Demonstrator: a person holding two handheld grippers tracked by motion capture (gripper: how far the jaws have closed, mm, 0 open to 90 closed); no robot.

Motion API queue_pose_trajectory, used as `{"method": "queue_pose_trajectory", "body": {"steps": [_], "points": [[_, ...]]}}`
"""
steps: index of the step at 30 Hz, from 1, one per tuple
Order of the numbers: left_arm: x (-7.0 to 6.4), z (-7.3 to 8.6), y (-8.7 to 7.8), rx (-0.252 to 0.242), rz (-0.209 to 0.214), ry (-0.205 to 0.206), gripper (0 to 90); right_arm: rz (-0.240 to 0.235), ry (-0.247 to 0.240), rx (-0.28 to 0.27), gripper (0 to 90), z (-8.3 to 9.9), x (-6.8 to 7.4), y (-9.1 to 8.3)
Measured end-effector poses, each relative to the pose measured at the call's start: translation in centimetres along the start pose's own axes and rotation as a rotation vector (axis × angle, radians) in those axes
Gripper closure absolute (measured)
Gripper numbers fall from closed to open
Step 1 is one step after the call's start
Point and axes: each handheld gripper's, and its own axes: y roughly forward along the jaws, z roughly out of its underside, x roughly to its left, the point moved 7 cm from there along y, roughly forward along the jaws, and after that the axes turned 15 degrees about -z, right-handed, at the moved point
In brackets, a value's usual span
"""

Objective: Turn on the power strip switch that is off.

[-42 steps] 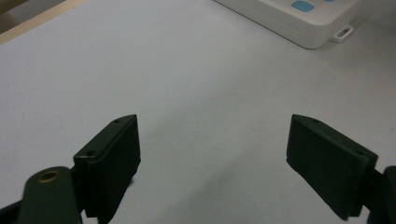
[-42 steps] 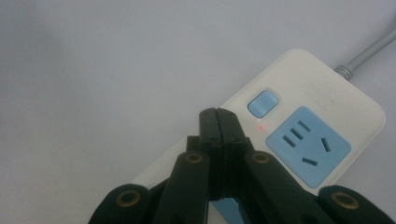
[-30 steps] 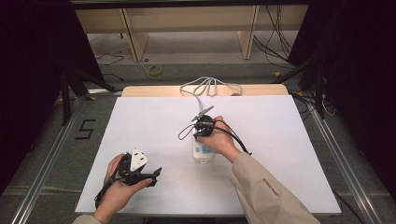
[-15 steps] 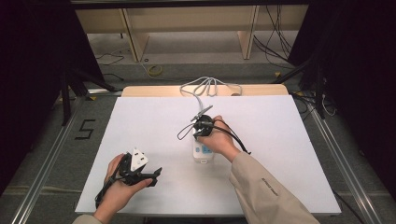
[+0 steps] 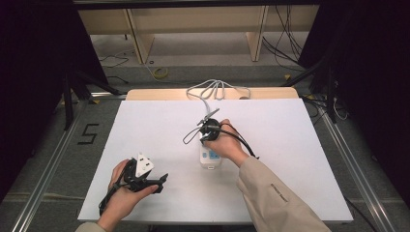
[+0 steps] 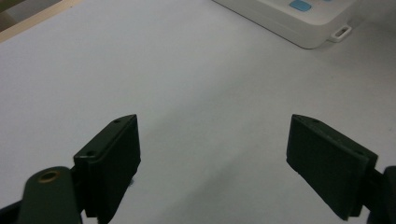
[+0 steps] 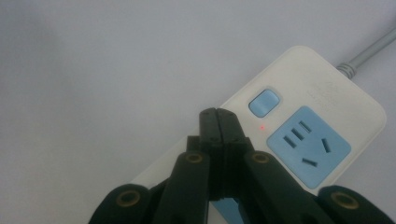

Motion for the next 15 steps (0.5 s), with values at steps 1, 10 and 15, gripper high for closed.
{"method": "queue_pose_trajectory", "body": {"steps": [1, 10, 15], "points": [[-0.01, 0.00, 0.01, 0.000, 0.000, -0.001, 17.3, 0.002, -0.003, 0.007, 90.0, 0.01, -0.01, -0.03], [-0.04, -0.02, 0.00, 0.000, 0.001, 0.000, 17.3, 0.008, 0.001, 0.016, 90.0, -0.08, 0.04, -0.01], [-0.04, -0.02, 0.02, -0.001, 0.000, -0.001, 17.3, 0.005, 0.008, 0.025, 90.0, -0.15, 0.03, 0.00]]}}
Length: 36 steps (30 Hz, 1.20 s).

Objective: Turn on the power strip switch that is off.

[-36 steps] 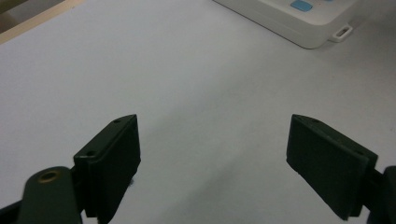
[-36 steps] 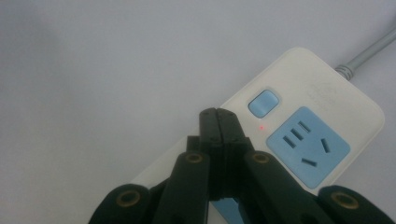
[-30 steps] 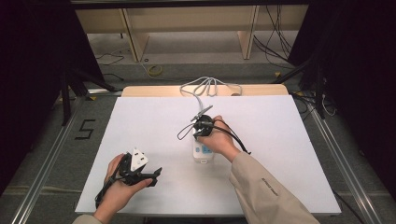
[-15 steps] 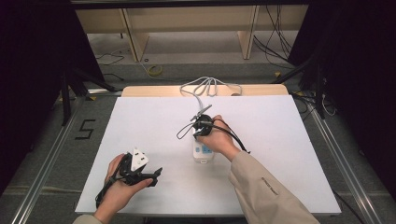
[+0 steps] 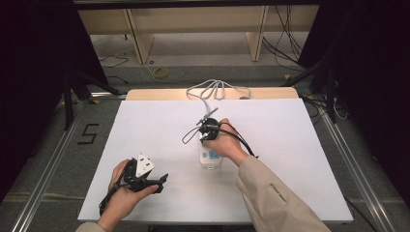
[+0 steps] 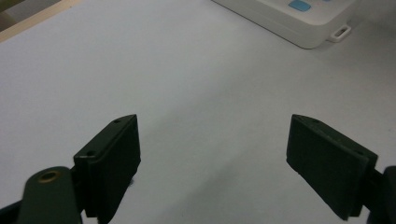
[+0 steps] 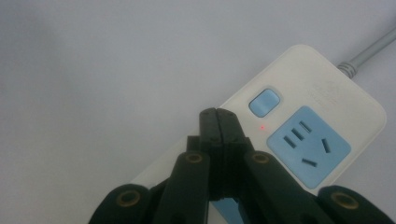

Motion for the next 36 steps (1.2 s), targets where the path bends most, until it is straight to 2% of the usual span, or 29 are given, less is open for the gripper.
{"method": "queue_pose_trajectory", "body": {"steps": [4, 7, 36], "points": [[-0.04, -0.01, 0.00, 0.000, 0.000, 0.000, 17.3, 0.006, -0.015, 0.004, 90.0, -0.08, 0.01, 0.08], [-0.04, 0.00, -0.01, 0.001, 0.000, 0.002, 17.3, 0.003, -0.001, 0.006, 90.0, -0.05, 0.02, 0.05], [-0.20, -0.05, 0.01, 0.001, 0.004, 0.006, 17.3, 0.011, -0.003, 0.014, 90.0, -0.02, 0.08, 0.14]]}}
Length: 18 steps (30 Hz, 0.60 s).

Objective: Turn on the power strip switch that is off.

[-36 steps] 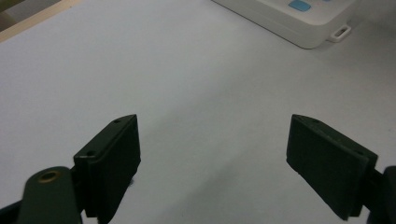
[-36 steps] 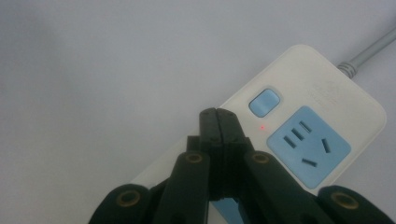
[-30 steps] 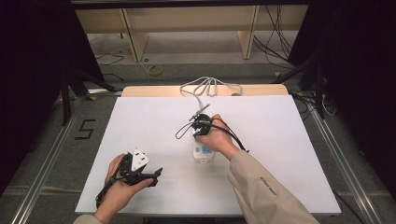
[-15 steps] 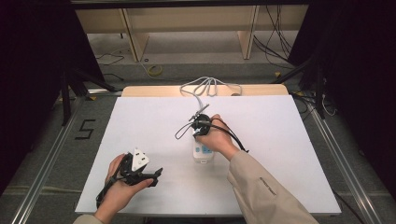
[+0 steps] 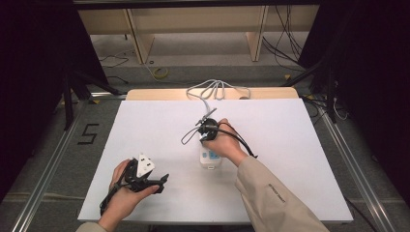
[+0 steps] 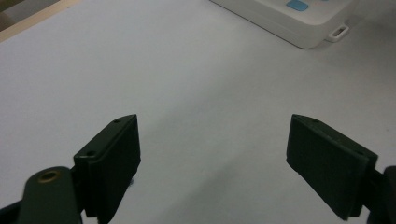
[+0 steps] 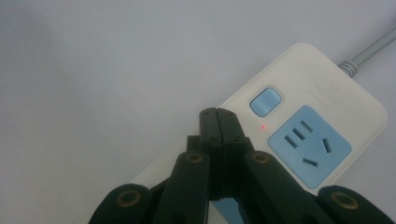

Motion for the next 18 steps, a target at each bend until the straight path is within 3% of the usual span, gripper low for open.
{"method": "queue_pose_trajectory", "body": {"steps": [18], "points": [[0.05, 0.02, 0.05, 0.001, 0.000, 0.000, 17.4, 0.000, -0.003, -0.010, 90.0, -0.01, 0.00, 0.02]]}}
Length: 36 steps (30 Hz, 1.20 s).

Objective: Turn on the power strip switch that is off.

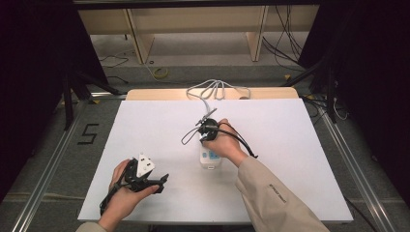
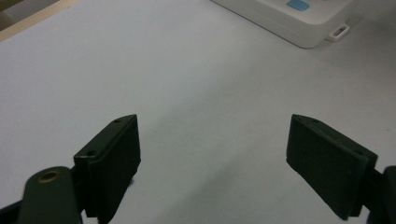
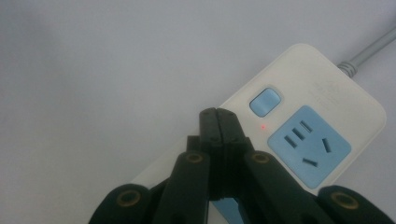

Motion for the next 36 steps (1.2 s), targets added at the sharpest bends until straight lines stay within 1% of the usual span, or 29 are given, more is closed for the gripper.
{"method": "queue_pose_trajectory", "body": {"steps": [5, 14, 27, 32, 33, 36], "points": [[-0.02, -0.03, 0.03, -0.003, -0.001, -0.007, 17.4, -0.003, 0.004, -0.004, 90.0, 0.01, -0.01, -0.01], [0.00, -0.03, 0.04, -0.003, -0.001, -0.007, 17.4, -0.002, 0.005, -0.004, 90.0, 0.03, -0.02, -0.04], [-0.02, -0.03, 0.06, -0.003, 0.000, -0.008, 17.4, 0.000, -0.005, -0.006, 90.0, -0.03, -0.03, 0.00], [-0.01, -0.02, 0.02, 0.001, 0.001, 0.000, 17.4, 0.002, -0.006, -0.002, 90.0, -0.02, 0.00, -0.02], [-0.05, -0.05, 0.06, -0.003, 0.000, -0.007, 17.4, 0.002, -0.007, -0.002, 90.0, -0.02, -0.02, -0.03], [-0.02, -0.03, 0.06, 0.000, 0.000, -0.006, 17.4, 0.000, -0.010, -0.004, 90.0, -0.02, -0.03, -0.03]]}}
